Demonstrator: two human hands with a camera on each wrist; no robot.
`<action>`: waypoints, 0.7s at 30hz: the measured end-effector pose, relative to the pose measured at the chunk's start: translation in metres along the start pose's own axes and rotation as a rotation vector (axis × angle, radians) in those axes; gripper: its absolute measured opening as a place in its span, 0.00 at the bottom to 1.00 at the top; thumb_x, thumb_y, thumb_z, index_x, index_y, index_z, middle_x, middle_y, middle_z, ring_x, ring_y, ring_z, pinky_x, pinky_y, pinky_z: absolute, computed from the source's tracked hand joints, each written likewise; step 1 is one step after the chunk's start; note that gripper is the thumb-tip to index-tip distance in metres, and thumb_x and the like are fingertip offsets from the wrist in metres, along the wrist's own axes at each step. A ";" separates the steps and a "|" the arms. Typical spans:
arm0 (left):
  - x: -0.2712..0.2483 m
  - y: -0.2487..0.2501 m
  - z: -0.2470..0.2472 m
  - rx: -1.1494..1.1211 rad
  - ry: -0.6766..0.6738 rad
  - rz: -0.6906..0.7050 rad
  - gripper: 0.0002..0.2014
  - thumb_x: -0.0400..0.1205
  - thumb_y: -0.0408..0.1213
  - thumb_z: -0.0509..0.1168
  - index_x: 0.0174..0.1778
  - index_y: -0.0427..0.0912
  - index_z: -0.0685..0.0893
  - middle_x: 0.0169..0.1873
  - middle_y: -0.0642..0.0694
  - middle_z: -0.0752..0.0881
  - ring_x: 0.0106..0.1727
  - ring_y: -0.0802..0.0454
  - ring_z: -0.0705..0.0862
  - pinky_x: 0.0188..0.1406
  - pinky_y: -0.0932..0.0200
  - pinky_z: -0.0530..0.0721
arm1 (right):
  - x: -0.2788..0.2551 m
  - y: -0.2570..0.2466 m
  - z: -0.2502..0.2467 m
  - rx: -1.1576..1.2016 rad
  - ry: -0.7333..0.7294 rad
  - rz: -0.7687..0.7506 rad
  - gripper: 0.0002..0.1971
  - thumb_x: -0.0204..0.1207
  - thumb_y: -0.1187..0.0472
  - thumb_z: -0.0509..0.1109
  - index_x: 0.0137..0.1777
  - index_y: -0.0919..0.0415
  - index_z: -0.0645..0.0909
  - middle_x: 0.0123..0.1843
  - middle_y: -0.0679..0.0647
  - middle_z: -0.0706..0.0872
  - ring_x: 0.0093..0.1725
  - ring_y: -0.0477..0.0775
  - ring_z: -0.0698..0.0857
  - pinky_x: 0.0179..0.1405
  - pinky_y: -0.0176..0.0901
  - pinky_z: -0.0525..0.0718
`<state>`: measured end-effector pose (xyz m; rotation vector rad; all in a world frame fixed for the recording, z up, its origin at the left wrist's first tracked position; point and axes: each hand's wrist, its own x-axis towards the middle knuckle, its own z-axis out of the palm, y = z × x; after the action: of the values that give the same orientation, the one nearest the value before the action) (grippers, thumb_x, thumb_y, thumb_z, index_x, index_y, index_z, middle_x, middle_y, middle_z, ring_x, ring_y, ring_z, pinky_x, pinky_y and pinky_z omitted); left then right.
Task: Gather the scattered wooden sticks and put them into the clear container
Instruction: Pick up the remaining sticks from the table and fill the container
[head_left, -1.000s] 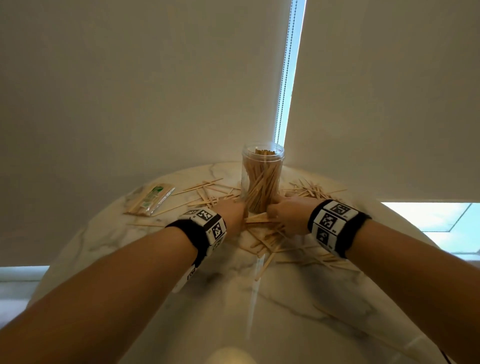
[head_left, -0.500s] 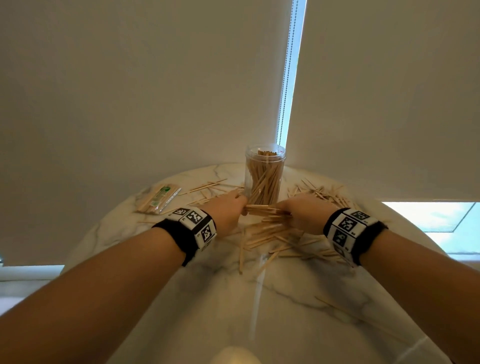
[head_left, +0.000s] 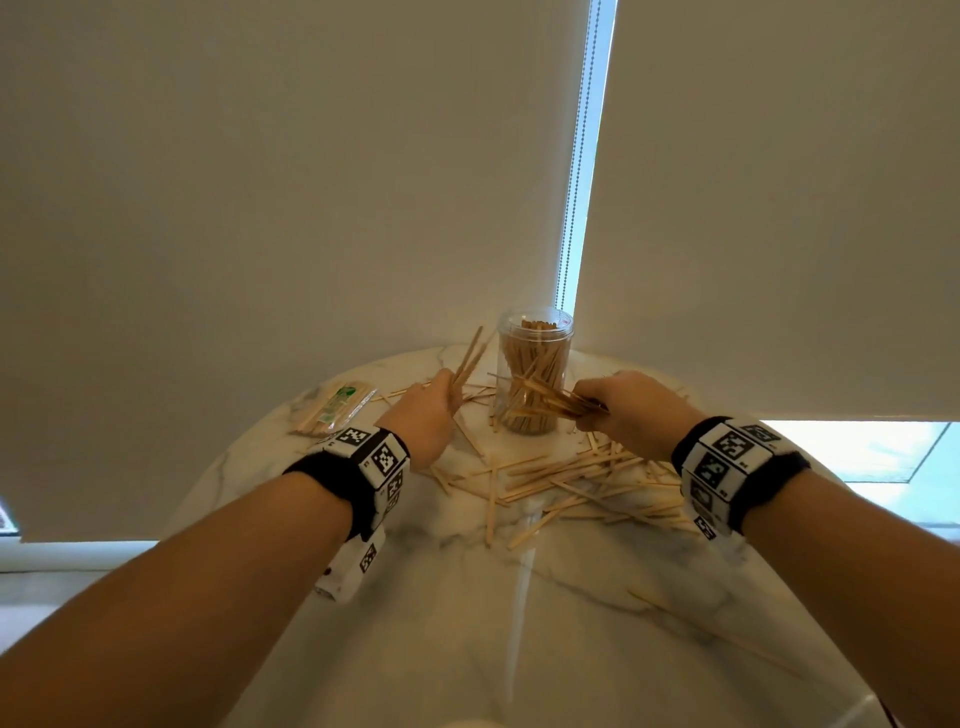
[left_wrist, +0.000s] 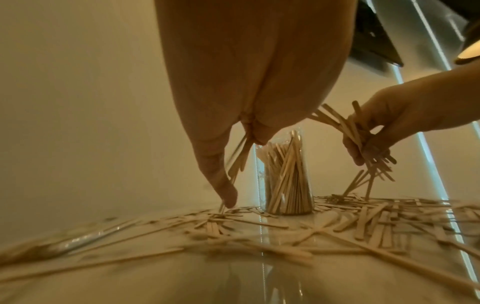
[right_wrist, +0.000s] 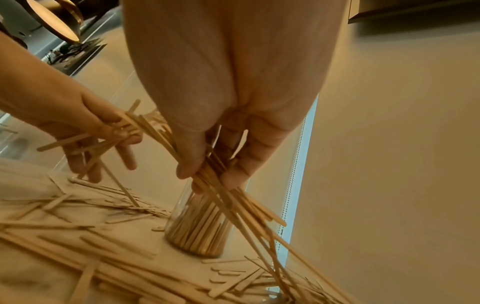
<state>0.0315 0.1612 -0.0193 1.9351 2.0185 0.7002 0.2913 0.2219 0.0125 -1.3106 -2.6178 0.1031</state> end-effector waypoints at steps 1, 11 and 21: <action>-0.001 -0.002 0.000 -0.020 -0.023 -0.045 0.04 0.89 0.31 0.52 0.53 0.45 0.70 0.42 0.42 0.80 0.37 0.46 0.79 0.36 0.51 0.77 | -0.001 0.000 0.000 0.026 0.019 0.006 0.04 0.82 0.55 0.71 0.45 0.45 0.81 0.35 0.43 0.82 0.37 0.47 0.81 0.35 0.39 0.71; 0.003 -0.004 0.006 -0.459 0.063 -0.259 0.10 0.90 0.33 0.51 0.62 0.42 0.75 0.44 0.43 0.90 0.37 0.50 0.80 0.37 0.55 0.79 | -0.001 -0.028 -0.010 0.650 0.220 -0.022 0.10 0.82 0.54 0.73 0.61 0.52 0.87 0.48 0.45 0.92 0.47 0.43 0.90 0.50 0.41 0.88; -0.001 0.054 0.009 -0.868 -0.014 -0.092 0.38 0.78 0.77 0.52 0.65 0.46 0.78 0.50 0.45 0.88 0.51 0.49 0.90 0.54 0.47 0.89 | 0.005 -0.054 -0.007 0.964 0.130 -0.006 0.08 0.83 0.61 0.71 0.58 0.63 0.87 0.46 0.57 0.94 0.44 0.56 0.94 0.49 0.51 0.93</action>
<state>0.0827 0.1613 -0.0004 1.3067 1.4005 1.2570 0.2477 0.1926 0.0288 -0.8882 -1.9737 1.0705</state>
